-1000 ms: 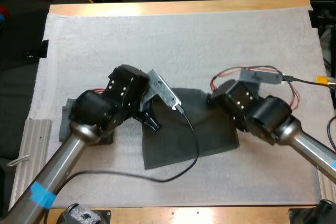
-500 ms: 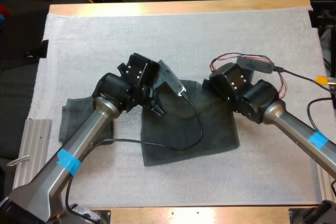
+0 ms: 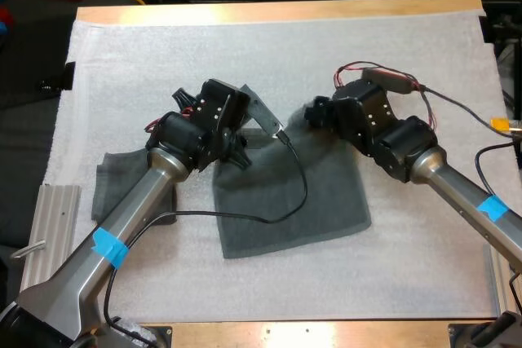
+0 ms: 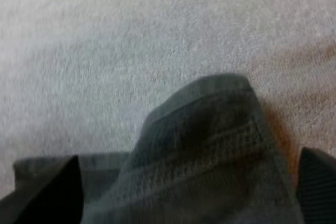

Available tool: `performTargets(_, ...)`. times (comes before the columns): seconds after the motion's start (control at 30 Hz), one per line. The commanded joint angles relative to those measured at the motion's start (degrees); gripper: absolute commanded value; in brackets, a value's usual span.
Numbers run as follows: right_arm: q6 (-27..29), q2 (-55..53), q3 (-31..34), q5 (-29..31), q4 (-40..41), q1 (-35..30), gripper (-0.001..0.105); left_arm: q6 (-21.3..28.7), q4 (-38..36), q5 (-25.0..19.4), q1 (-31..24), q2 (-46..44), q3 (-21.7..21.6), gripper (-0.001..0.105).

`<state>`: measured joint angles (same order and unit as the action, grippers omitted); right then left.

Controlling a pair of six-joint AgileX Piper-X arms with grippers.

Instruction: Pick towel from pile, fold and stack

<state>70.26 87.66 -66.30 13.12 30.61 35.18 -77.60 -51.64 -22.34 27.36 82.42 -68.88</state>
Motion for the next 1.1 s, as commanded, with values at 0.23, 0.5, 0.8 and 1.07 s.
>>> performTargets(0.23, 10.75, -5.39, -0.01, 0.38, 7.01, -0.31, 0.08, -4.24, -2.23, -1.72, 0.04, -4.59, -0.13, 0.066)
performTargets(0.5, 13.16, -11.49, -0.01, 0.38, 14.41, -0.31, 0.08, -10.65, -10.02, 2.36, 0.04, -13.78, -0.13, 0.066)
performTargets(0.8, 14.02, -18.37, -0.01, -0.48, 25.36, -0.31, 0.08, -20.53, -17.26, 17.52, 0.04, -23.86, -0.13, 0.066)
performTargets(1.07, 14.02, -25.19, -0.01, -0.47, 32.65, -0.31, 0.08, -27.55, -24.65, 19.72, 0.04, -33.03, -0.13, 0.066)
